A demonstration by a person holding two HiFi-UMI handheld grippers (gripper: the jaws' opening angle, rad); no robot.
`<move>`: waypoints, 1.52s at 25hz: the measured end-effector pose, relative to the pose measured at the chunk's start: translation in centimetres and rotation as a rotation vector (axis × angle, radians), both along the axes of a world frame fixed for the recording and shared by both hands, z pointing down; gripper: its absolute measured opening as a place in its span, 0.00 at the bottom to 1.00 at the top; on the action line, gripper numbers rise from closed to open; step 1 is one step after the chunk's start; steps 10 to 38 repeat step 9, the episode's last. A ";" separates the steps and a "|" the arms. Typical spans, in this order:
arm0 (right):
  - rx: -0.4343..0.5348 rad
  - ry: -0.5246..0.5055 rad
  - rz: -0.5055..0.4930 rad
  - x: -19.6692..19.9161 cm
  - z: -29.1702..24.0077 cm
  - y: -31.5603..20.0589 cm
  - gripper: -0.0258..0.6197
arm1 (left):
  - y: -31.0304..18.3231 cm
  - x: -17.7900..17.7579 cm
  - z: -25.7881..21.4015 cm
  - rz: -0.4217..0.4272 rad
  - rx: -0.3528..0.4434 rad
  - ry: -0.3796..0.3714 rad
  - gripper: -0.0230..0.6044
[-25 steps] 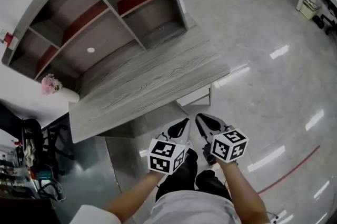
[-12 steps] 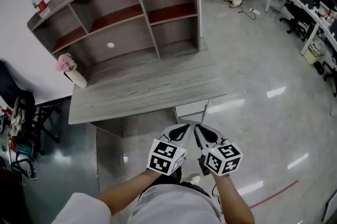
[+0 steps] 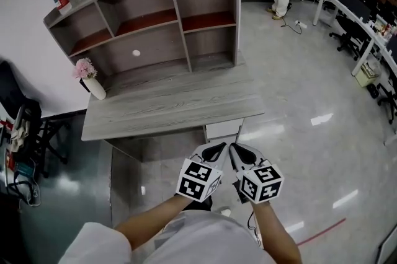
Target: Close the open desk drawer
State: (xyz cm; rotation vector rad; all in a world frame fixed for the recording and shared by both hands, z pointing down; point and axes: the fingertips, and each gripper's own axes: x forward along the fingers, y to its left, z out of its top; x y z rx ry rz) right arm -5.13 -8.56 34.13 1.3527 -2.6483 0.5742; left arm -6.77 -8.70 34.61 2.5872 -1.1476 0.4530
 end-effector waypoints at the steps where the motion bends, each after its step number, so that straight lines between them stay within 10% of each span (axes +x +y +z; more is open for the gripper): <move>1: 0.001 0.003 -0.001 0.0 -0.1 0.1 0.04 | 0.1 0.0 -0.1 0.001 0.000 0.001 0.04; 38: 0.010 0.003 0.008 0.0 -0.5 0.7 0.04 | 0.6 0.1 -0.3 0.000 -0.004 0.011 0.04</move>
